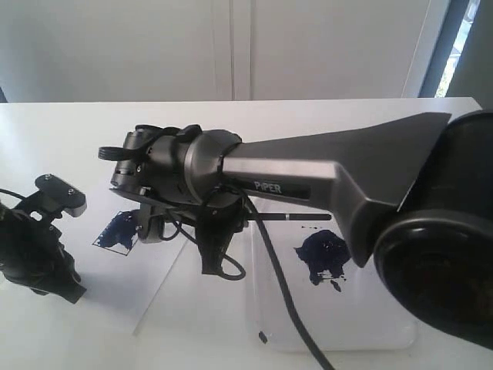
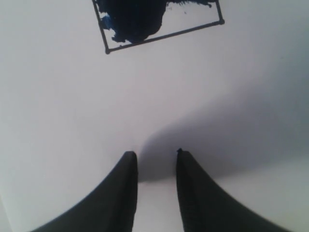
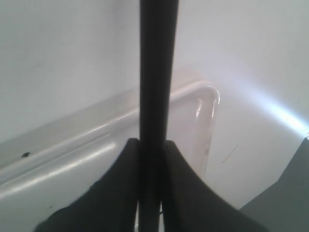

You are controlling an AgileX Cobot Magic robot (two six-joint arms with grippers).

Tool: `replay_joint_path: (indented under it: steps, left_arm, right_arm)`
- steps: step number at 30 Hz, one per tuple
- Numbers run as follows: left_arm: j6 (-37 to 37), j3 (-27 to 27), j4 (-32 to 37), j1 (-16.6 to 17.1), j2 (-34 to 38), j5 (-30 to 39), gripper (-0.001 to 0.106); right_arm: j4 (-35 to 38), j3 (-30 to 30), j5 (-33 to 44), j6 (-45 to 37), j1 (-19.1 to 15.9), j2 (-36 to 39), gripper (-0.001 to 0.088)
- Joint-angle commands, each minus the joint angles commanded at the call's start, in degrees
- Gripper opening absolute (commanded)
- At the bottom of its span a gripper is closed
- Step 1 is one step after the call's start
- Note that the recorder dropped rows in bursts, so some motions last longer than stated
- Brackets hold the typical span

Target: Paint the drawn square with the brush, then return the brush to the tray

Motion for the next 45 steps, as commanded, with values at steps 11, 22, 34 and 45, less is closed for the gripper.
replay_joint_path:
  steps: [11,22,34,45]
  left_arm:
    - [-0.1,0.0,0.0,0.0,0.0,0.0,0.034]
    - [0.0,0.0,0.0,0.0,0.0,0.2,0.034]
    - [0.0,0.0,0.0,0.0,0.0,0.2,0.034]
    - [0.0,0.0,0.0,0.0,0.0,0.0,0.034]
  right_arm:
    - [-0.9,1.5,0.0,0.0,0.0,0.0,0.0000]
    - [-3.5,2.7,0.0,0.1,-0.1,0.1,0.0000]
    - [-3.6,2.7,0.0,0.2,0.1,1.3,0.0000]
    - [-2.5,2.7,0.0,0.2,0.9,2.0,0.0000]
